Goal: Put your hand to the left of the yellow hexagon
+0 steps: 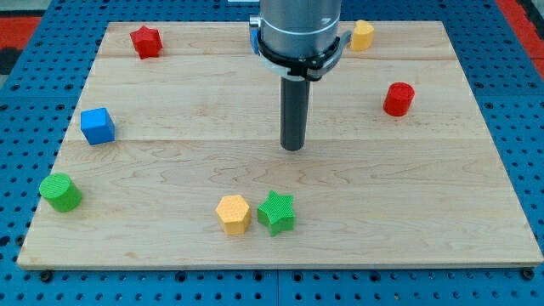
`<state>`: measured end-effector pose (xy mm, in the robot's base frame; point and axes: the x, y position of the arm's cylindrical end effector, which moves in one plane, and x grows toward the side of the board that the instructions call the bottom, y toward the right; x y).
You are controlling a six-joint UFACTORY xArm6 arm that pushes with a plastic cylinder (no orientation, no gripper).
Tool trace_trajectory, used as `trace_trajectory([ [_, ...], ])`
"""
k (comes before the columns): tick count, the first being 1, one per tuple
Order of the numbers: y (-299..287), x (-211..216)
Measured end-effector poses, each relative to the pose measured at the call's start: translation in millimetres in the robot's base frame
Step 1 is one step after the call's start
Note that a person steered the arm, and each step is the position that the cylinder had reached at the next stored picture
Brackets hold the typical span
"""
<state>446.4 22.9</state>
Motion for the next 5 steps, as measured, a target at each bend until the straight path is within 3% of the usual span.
trace_trajectory([
  [3, -72, -7],
  [4, -126, 27],
  [5, -165, 106],
])
